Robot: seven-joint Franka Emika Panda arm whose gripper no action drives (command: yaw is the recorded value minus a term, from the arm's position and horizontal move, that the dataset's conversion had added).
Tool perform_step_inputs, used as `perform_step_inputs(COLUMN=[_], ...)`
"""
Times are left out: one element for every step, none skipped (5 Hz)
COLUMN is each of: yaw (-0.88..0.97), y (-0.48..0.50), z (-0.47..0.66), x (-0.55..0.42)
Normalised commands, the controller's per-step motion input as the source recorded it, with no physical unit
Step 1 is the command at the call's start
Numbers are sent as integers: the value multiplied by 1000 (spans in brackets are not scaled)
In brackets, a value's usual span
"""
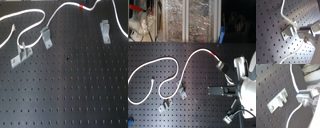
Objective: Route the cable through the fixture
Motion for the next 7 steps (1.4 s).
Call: perform_step_inputs(yaw=[500,146,0,0,34,0,114], y=[90,286,427,440,177,23,-40], z=[180,145,183,110,145,0,482], x=[-20,-101,-97,-113,-65,0,-378])
